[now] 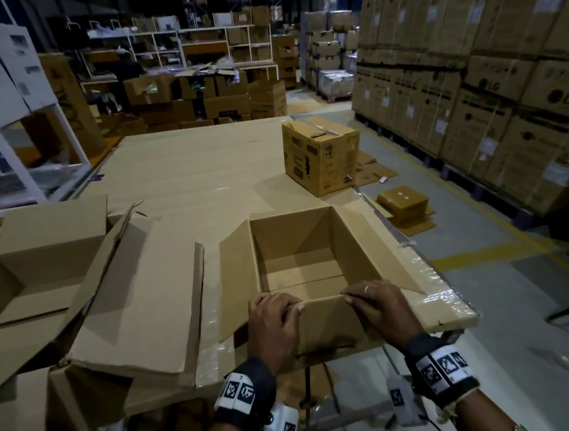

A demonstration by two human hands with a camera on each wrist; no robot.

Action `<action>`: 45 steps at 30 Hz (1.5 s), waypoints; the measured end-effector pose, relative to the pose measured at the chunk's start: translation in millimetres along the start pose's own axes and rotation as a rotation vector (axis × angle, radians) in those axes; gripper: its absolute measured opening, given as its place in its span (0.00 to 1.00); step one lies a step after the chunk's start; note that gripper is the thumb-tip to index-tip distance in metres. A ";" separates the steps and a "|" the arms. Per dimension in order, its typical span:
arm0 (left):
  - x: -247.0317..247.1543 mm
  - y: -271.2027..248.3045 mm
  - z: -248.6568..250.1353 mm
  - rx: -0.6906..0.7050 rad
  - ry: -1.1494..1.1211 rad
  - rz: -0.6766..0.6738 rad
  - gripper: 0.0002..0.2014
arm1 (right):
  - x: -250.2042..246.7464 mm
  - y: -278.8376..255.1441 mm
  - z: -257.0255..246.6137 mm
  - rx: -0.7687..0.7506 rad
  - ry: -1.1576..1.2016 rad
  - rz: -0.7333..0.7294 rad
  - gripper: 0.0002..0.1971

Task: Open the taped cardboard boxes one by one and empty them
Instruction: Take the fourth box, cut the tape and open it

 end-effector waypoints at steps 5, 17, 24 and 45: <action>-0.1 -0.5 1.0 -0.027 0.001 0.038 0.04 | -5.8 3.3 -5.6 0.018 -0.030 0.060 0.06; -72.3 -37.5 -81.3 -0.673 0.169 0.148 0.35 | -50.7 -63.1 68.7 0.568 0.252 0.416 0.16; -78.0 -39.0 -105.1 -0.804 -0.129 0.204 0.32 | -58.6 -46.8 69.8 0.536 0.362 0.449 0.26; -36.8 21.7 25.3 -0.238 0.584 -0.075 0.39 | -90.4 47.8 10.6 0.033 -0.298 0.011 0.26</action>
Point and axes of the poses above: each hand's wrist, its own y-axis towards the middle knuckle, its own x-axis out of the palm, z = x × y, the point moved 9 cm from there along y, towards the middle knuckle, and after that the axes turned 1 degree about y, right-handed, at the moved point
